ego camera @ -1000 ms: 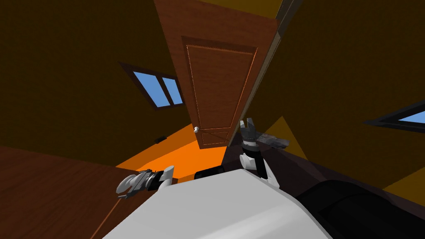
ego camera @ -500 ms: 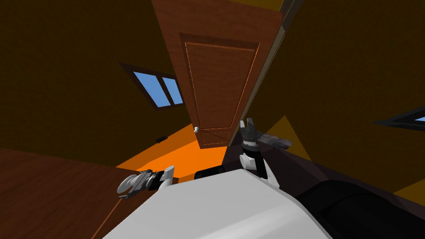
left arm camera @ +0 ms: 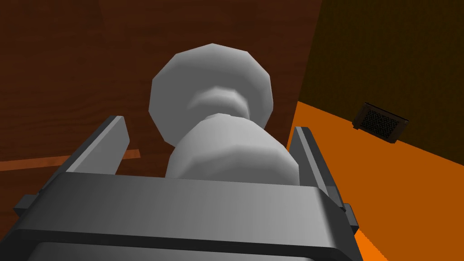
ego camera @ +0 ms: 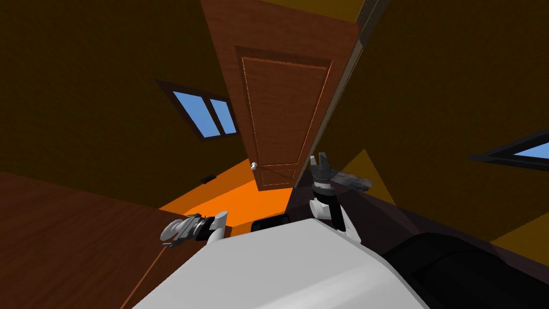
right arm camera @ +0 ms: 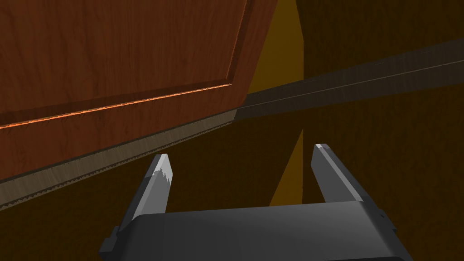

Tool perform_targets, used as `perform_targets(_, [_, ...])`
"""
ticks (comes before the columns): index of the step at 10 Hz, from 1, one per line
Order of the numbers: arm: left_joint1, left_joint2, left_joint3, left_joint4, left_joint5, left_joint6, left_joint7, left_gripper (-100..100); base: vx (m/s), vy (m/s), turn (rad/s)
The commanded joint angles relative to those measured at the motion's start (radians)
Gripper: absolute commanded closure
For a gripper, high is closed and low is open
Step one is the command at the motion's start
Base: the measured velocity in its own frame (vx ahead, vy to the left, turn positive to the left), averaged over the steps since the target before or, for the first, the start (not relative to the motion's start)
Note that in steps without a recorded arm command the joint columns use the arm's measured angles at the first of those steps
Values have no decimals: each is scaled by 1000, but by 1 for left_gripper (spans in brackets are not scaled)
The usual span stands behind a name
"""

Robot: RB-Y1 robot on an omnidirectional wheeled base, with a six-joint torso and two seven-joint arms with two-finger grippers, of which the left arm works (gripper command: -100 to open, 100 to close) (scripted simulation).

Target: Push the door open

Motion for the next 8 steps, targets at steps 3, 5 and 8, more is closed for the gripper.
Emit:
perform_targets(3, [20,8,9,0,-2,-7,-5,100,-77,10,-12])
perform_targets(5, [20,8,9,0,-2,-7,-5,100,7,-2,0])
perform_targets(8, [20,8,9,0,-2,-7,-5,100,-2,4,-9])
